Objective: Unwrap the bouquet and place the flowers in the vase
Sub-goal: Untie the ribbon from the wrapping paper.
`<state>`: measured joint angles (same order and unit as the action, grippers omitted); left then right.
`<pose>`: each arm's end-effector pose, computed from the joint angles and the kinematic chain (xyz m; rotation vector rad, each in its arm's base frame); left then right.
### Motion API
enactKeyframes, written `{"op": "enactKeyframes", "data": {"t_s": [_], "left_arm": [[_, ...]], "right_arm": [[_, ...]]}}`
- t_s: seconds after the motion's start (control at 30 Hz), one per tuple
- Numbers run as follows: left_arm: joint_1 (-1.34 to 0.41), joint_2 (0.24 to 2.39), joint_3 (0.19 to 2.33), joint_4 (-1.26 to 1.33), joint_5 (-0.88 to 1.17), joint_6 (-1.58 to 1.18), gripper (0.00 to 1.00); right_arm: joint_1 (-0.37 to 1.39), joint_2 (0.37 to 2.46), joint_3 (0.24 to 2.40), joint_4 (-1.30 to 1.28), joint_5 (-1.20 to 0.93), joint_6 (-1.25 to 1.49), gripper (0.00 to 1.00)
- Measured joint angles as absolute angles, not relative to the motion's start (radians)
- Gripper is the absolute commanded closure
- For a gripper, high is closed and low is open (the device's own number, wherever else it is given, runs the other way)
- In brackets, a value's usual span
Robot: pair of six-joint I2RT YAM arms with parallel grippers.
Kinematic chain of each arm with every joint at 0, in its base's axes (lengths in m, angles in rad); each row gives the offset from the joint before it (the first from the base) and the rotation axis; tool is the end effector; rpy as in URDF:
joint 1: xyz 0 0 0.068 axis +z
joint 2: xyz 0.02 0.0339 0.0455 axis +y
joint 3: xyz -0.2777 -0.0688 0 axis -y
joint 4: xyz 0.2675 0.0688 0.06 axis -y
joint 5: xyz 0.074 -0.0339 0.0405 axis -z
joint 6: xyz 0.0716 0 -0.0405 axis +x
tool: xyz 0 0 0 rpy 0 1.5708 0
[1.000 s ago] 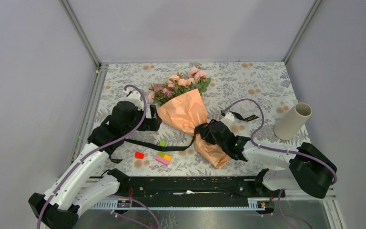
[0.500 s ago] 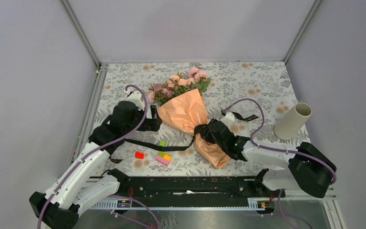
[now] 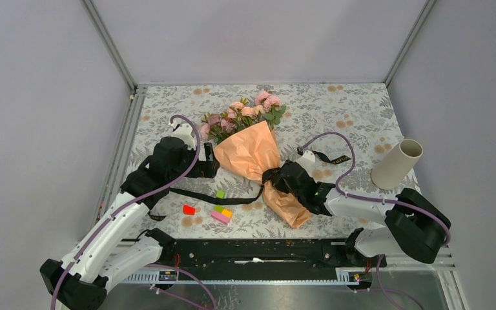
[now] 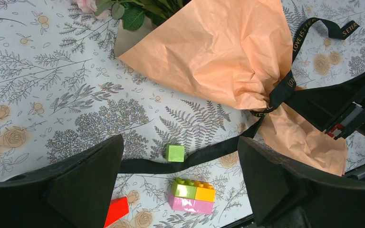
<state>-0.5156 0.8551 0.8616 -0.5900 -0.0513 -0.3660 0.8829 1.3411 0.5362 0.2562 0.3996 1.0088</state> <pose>0.1987 -0.1084 0.3046 0.1334 2.1846 -0.4516 0.2151 0.2178 0.1597 0.3775 2.1224 0.7203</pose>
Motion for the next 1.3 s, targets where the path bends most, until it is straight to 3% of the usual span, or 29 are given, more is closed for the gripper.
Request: {"op": "enactKeyframes", "data": {"t_s": [0.47,0.63,1.3], "left_arm": [[-0.513,0.861,0.861,-0.590,-0.052,-0.366,0.01],[-0.513,0.861,0.861,-0.590,-0.052,-0.366,0.01],[-0.513,0.861,0.861,-0.590,-0.052,-0.366,0.01]], "right_arm": [[0.871,1.345,0.542,0.277,0.397,1.011,0.76],[0.865,1.368,0.554,0.284,0.378,1.017,1.00],[0.832,1.218,0.368,0.417,0.446,1.249,1.00]]}}
